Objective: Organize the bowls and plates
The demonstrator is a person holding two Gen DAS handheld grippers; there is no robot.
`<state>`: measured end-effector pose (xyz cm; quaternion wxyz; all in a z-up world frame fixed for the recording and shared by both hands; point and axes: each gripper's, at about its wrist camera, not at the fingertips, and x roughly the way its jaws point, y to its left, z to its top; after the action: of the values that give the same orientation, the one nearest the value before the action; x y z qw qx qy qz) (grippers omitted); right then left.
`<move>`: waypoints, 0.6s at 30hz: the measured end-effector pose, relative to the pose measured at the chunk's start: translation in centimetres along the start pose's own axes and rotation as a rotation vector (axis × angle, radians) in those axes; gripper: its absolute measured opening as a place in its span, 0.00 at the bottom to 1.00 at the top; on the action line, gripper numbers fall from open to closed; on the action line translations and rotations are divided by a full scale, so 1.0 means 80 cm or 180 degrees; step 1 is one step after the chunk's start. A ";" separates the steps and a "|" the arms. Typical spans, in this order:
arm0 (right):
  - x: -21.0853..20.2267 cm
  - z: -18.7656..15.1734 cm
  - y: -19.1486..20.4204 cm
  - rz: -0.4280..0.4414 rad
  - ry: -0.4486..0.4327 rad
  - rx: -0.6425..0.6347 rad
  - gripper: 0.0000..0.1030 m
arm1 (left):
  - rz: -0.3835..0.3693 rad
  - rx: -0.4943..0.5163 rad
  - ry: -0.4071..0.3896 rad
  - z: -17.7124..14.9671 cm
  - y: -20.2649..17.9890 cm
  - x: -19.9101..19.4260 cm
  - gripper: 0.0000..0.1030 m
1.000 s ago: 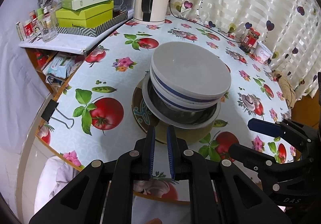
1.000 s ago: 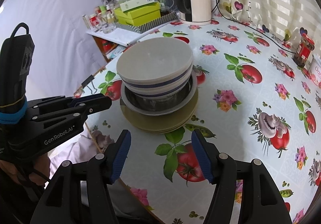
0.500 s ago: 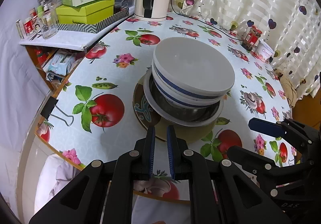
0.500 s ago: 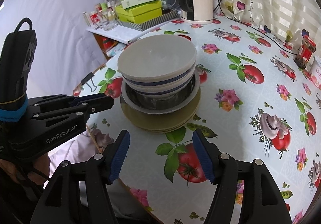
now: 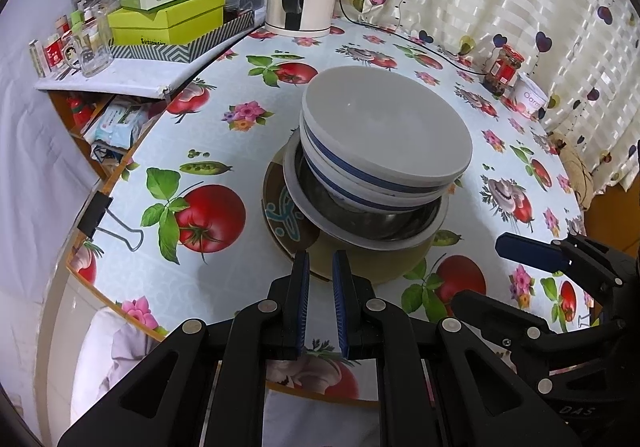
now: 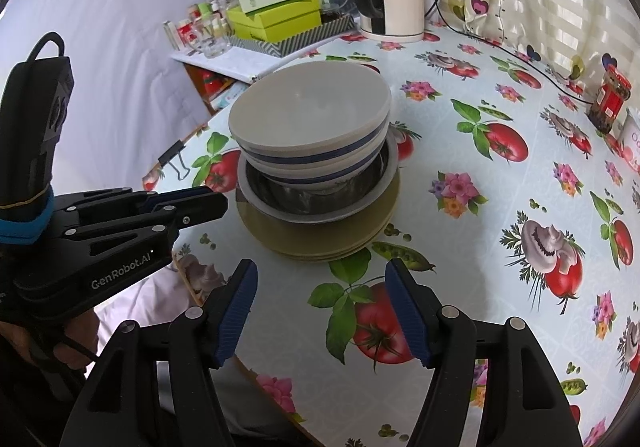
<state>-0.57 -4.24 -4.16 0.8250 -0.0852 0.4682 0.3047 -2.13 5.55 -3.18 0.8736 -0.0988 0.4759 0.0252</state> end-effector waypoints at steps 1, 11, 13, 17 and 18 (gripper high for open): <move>0.000 0.000 0.000 0.0002 0.0002 -0.0002 0.65 | 0.0003 0.0003 0.0001 0.000 0.000 0.000 0.12; 0.001 0.001 0.001 -0.0003 0.0007 -0.0001 0.66 | 0.0008 0.0009 0.0014 0.002 0.000 0.003 0.12; 0.001 0.001 0.001 -0.0004 0.0010 -0.0001 0.66 | 0.0009 0.0015 0.0018 0.002 0.000 0.005 0.12; 0.002 0.001 0.000 -0.0003 0.0015 -0.0003 0.66 | 0.0008 0.0018 0.0025 0.003 0.000 0.006 0.12; 0.004 0.001 0.000 -0.0002 0.0018 -0.0004 0.66 | 0.0008 0.0020 0.0025 0.003 0.000 0.006 0.12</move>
<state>-0.45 -4.07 -4.38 0.8237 -0.0867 0.4704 0.3045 -1.67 5.56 -3.46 0.8720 -0.0956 0.4795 0.0244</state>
